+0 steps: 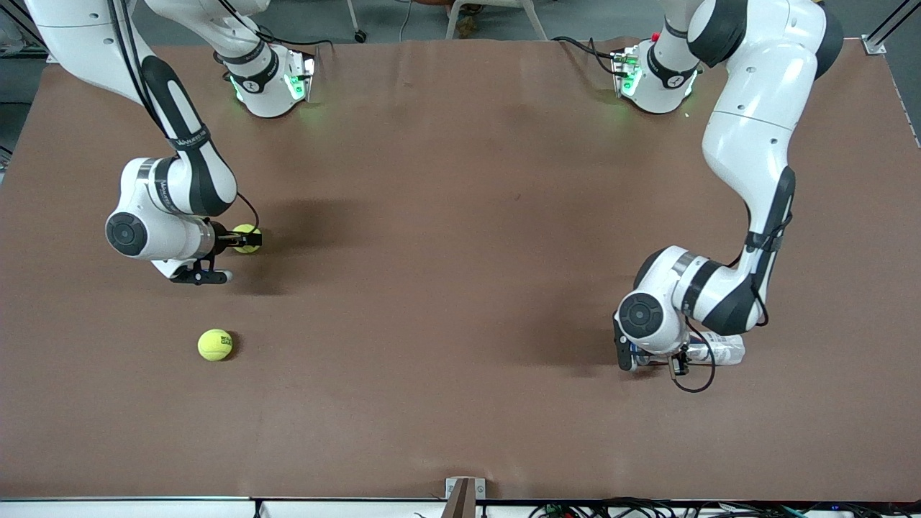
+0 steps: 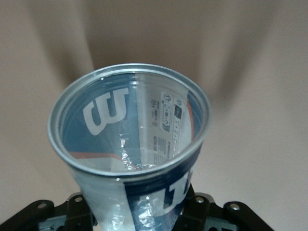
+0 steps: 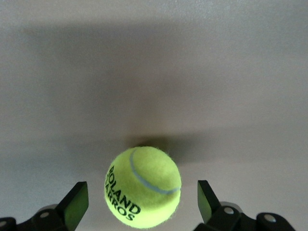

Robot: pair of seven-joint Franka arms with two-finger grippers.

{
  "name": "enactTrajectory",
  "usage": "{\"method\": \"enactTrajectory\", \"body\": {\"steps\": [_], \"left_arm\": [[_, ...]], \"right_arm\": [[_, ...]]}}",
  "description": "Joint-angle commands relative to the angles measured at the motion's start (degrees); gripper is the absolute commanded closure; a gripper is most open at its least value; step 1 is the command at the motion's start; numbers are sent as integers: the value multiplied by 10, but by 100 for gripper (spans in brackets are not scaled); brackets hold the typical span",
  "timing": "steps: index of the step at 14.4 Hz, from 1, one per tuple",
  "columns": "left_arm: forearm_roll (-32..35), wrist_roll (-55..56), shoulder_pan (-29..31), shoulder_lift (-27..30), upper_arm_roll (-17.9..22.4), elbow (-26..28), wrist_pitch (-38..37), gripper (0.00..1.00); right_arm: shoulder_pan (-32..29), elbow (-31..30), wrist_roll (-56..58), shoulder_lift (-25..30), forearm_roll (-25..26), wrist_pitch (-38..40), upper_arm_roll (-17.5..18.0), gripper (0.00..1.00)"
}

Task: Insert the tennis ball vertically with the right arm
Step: 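Stand the can upright with the left gripper and move it toward center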

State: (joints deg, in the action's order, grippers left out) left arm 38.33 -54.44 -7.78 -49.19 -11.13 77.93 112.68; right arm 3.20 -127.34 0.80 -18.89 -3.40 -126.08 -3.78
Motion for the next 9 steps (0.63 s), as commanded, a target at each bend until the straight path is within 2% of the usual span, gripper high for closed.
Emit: {"method": "enactTrajectory", "body": {"steps": [1, 4, 9], "left_arm": [[-85, -52, 6, 43, -25, 8, -6, 37], [-226, -152, 21, 51, -58, 7, -8, 35], [-506, -231, 42, 49, -86, 8, -7, 35]], "right_arm": [[-8, -8, 4, -6, -8, -18, 3, 0], [-10, -8, 3, -7, -9, -18, 3, 0], [-10, -9, 2, -8, -9, -11, 4, 2]]}}
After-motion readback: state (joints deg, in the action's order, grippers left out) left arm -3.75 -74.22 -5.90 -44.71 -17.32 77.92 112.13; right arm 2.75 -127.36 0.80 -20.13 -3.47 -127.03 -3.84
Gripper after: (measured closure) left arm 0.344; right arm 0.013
